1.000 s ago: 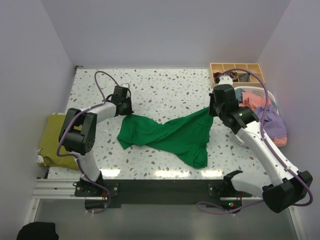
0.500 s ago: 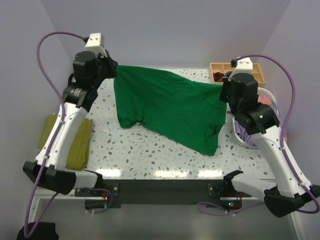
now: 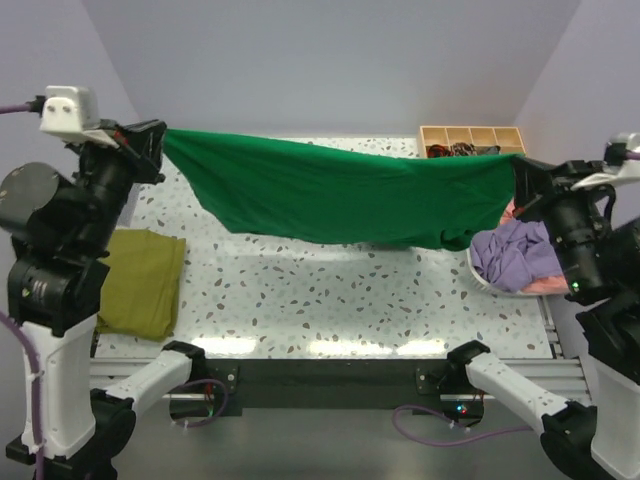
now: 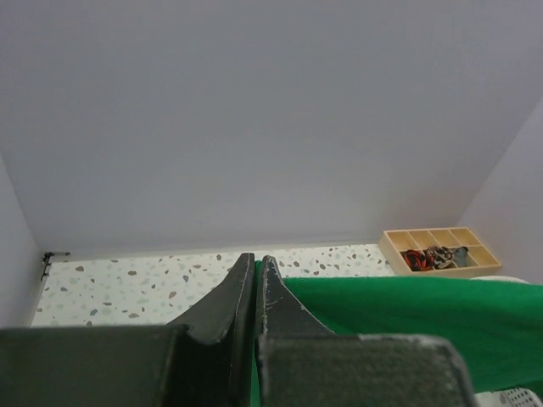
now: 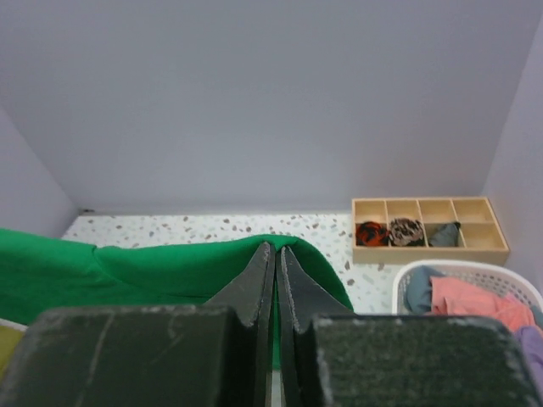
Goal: Fold and stack the t-shirts
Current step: Flatten out the tshirt
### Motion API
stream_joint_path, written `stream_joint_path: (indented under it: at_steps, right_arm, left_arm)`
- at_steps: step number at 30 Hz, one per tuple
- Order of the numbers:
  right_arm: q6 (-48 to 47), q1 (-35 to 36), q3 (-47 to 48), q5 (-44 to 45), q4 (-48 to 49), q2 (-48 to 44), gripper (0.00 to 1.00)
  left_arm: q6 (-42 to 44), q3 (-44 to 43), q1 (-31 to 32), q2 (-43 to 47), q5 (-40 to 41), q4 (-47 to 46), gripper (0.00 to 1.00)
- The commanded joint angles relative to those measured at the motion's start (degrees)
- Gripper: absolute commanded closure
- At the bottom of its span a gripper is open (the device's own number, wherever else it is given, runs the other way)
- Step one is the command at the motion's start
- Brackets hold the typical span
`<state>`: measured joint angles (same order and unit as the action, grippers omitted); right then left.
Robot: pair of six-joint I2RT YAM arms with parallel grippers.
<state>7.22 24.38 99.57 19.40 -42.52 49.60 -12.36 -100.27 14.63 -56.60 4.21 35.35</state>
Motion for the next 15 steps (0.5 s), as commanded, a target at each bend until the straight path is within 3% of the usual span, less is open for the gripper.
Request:
stream_joint_path:
  at_steps: [1,6,9,15]
  right_arm:
    - [-1.9,-0.1,3.9,-7.5,-0.5,-0.9,1.0]
    - [-2.8,0.0,10.2,-11.2,-0.8,0.4,1.0]
    - [-2.7,-0.1,11.1,-11.4,0.2,0.8,1.0]
    - [-2.3,-0.1,4.2,-8.6,5.3,3.3,1.0]
  left_arm:
    - [1.0,-8.3,-0.4,3.6,-3.6,6.1,1.0]
    - [0.9,-17.4,-0.3,3.5,-3.9,10.9,1.0]
    - [0.7,-18.6,-0.3,3.5,-3.9,11.1,0.99]
    - [-1.7,-10.1,-0.3,1.6,-1.4,9.8,1.0]
